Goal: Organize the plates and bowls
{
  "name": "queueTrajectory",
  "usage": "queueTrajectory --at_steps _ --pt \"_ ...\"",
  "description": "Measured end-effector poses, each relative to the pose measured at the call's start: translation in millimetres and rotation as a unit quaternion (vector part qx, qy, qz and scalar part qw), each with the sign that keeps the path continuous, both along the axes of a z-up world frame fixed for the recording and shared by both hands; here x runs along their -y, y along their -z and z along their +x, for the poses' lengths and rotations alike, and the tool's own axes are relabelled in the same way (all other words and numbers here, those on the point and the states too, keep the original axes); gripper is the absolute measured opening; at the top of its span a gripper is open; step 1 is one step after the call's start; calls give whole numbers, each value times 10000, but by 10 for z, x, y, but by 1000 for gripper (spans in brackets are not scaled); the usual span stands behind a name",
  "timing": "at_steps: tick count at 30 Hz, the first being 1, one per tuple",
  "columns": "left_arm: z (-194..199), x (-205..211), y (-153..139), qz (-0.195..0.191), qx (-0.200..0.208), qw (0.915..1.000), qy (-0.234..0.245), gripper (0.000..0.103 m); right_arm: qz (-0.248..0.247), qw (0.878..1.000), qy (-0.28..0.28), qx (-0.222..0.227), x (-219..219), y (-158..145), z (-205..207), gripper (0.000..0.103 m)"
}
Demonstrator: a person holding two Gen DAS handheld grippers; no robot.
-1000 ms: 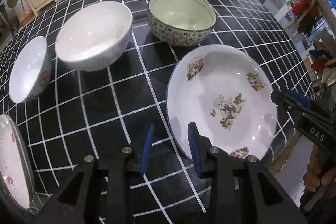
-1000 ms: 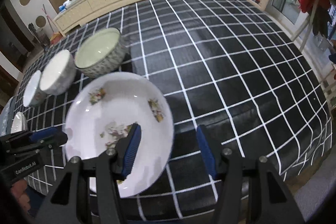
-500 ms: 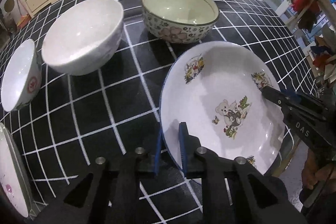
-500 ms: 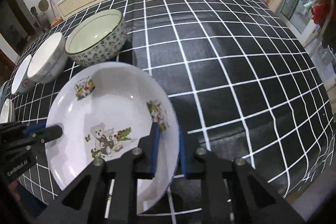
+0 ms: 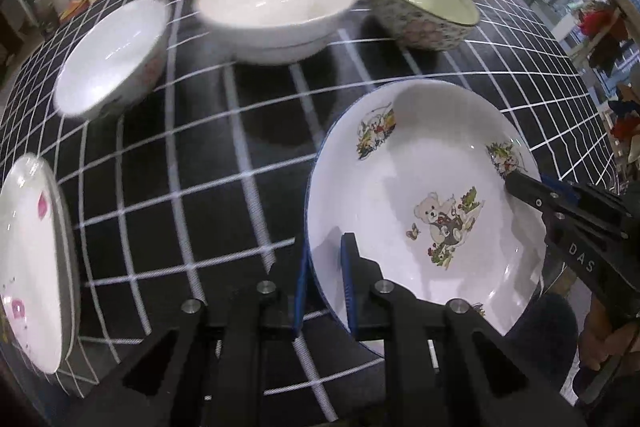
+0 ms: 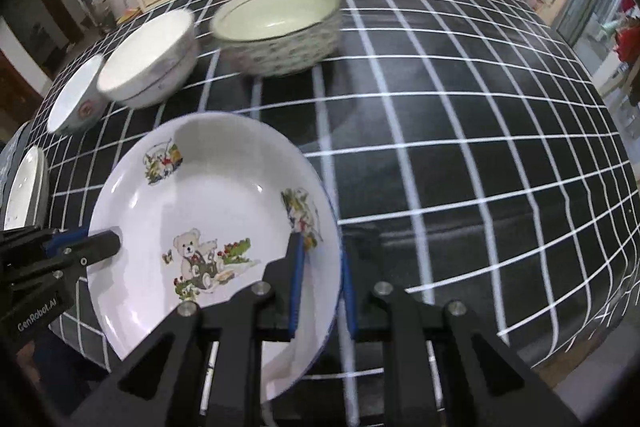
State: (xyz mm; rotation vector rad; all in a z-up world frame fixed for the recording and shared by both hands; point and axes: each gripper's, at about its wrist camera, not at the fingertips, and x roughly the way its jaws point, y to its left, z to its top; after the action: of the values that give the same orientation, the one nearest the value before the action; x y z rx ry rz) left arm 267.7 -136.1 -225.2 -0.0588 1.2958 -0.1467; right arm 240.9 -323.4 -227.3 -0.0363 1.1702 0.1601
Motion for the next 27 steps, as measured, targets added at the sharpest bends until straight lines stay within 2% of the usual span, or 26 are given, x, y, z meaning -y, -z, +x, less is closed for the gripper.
queueTrajectory --at_steps 18,27 --pt "-484 -1121 -1 8 15 9976 -695 14 -34 9971 -759 -19 -1080 12 -209 21" --pt "-542 -1343 11 -105 26 9973 -720 14 -111 9965 -823 -34 -1284 59 -158 21"
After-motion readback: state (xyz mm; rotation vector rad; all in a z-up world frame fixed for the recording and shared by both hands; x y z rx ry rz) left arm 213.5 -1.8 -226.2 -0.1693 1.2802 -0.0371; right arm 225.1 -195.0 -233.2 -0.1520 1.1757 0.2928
